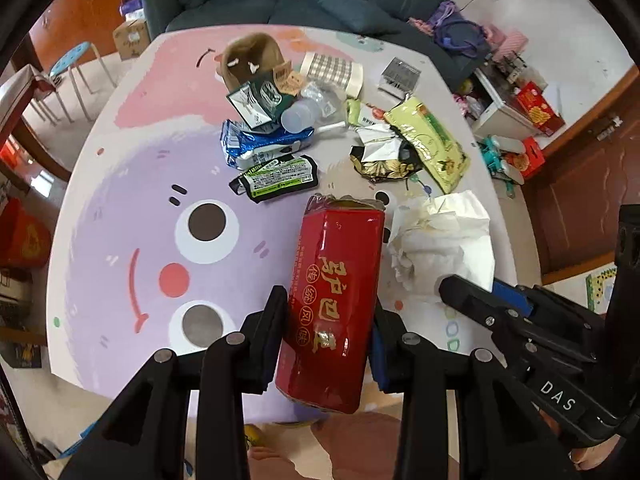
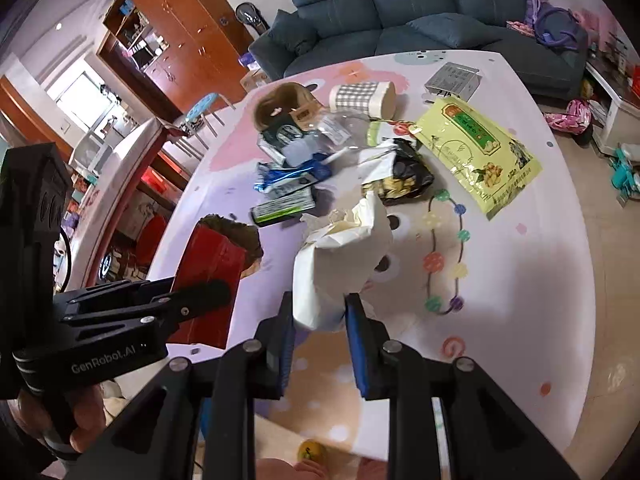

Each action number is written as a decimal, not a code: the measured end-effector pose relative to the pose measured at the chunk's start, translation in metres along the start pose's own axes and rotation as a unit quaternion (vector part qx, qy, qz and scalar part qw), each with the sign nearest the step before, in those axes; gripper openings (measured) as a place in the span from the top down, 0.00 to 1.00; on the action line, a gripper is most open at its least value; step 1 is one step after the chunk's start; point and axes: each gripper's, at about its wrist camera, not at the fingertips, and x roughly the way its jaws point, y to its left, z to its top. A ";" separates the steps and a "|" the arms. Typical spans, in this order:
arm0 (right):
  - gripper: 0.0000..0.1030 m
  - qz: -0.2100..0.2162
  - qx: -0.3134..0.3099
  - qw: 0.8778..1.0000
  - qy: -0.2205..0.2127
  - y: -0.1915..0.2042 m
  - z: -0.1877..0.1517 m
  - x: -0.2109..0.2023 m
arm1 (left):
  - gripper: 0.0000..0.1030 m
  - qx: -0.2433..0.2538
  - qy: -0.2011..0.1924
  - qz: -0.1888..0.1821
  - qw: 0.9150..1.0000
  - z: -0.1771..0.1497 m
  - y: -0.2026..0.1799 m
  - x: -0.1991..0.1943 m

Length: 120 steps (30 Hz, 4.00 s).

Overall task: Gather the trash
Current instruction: 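Carry red can and tissue over the bin and open both tools, then raise both tools from the bin back toward the table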

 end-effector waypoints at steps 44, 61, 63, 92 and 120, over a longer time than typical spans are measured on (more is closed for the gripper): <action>0.77 -0.097 0.125 0.987 0.038 0.068 -0.244 0.008 | 0.65 0.101 0.064 -0.031 0.992 -0.213 0.045 0.001; 0.69 -0.060 0.155 0.978 0.128 -0.064 -0.340 0.224 | 0.62 0.031 0.121 0.015 0.992 -0.288 0.070 0.240; 0.67 -0.063 0.162 0.975 0.137 -0.077 -0.350 0.251 | 0.61 0.036 0.120 0.025 0.992 -0.293 0.072 0.264; 0.47 -0.102 0.185 0.971 0.113 -0.069 -0.331 0.206 | 0.04 0.038 0.104 0.056 0.992 -0.278 0.086 0.205; 0.47 -0.114 0.103 0.988 0.006 0.084 -0.235 -0.033 | 0.04 0.136 -0.004 0.005 0.991 -0.215 0.041 -0.069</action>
